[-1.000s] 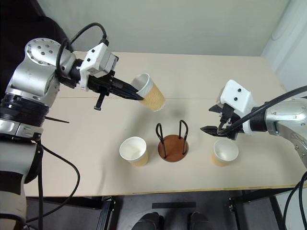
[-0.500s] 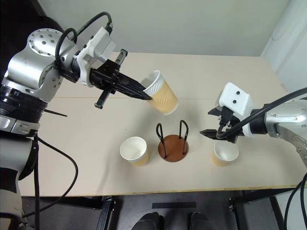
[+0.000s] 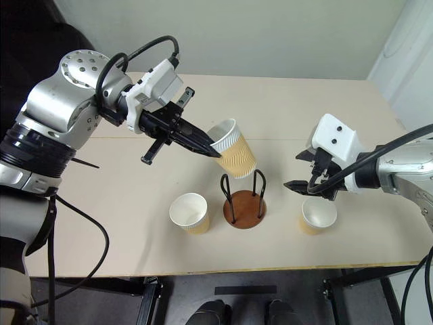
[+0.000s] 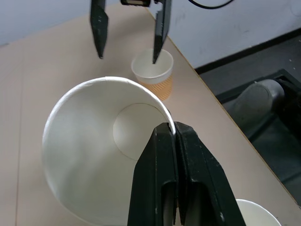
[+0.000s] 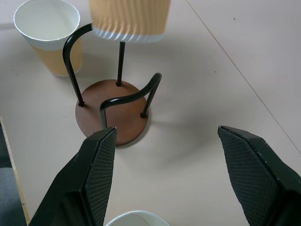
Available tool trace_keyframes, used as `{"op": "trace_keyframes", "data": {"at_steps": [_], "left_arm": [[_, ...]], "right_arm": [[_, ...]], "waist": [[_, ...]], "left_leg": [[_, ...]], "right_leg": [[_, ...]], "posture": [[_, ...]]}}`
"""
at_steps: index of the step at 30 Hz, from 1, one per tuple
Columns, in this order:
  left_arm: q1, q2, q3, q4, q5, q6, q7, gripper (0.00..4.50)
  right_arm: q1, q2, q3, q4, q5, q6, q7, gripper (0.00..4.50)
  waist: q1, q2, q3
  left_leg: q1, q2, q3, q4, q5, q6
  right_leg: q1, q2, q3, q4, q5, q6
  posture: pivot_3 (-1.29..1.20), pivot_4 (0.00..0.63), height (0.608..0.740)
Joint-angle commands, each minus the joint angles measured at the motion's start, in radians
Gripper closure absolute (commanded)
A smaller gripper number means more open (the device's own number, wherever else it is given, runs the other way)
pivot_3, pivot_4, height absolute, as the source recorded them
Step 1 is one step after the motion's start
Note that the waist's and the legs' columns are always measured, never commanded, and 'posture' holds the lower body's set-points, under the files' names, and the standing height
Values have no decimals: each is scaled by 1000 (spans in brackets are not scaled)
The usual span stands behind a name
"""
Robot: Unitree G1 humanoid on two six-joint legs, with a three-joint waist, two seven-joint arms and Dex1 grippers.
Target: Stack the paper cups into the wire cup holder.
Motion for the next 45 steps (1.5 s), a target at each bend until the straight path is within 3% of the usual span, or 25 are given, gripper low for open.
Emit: {"op": "trace_keyframes", "data": {"at_steps": [1, 9, 19, 23, 32, 33, 40, 45], "left_arm": [[2, 21, -7, -42, -14, -10, -32, 4461], [14, 49, -73, -33, 34, -94, -32, 4461], [44, 27, -57, 4, 66, -137, -32, 4461], [47, 14, -46, 20, 84, -149, -32, 3538], [48, -62, 48, 66, 111, -127, -32, 261], [50, -81, 75, 77, 118, -121, -32, 80], [51, -227, 269, 162, 250, -174, 105, 80], [90, -245, 390, 61, 195, -20, 110, 80]], "right_arm": [[-8, -16, -44, -24, 6, 2, -12, 1032], [-6, -15, -49, -27, 5, 6, -19, 1032], [0, -12, -49, -26, 1, 0, -27, 1032], [2, -13, -50, -25, 0, -2, -27, 1032], [10, -12, -53, -27, -6, -9, -32, 1032], [12, -11, -52, -27, -9, -13, -33, 1032], [-5, 16, -43, 9, -71, -71, -85, 1032], [-31, 65, -109, -16, 51, 1, -84, 1032]], "waist": [[-1, 0, 0], [0, 0, 0], [1, 0, 0], [1, 0, 0], [4, 0, 0], [5, 0, 0], [8, 0, 0], [4, 0, 0]], "left_leg": [[0, 0, 0, 0, 0, 0], [0, 0, 0, 1, 0, 0], [0, 0, 0, 1, 0, 0], [0, 0, 0, 2, 0, 0], [0, 0, 0, 2, 0, 1], [0, 0, 0, 2, 0, 1], [0, 0, 0, 3, 0, 1], [0, 0, 1, 2, 0, 1]], "right_leg": [[0, 0, 0, 0, 0, 0], [0, 0, 0, 0, 1, 1], [1, 0, 0, 0, 1, 1], [1, 0, 0, 0, 1, 1], [1, 0, 0, 0, 1, 1], [1, 0, 0, 0, 1, 1], [1, 0, 0, 0, 1, 2], [1, 0, 1, 0, 2, 3]], "posture": [[0, 150, 740], [0, 150, 740], [0, 150, 740], [0, 150, 740], [0, 150, 740], [0, 150, 740], [0, 150, 740], [0, 150, 740]]}}
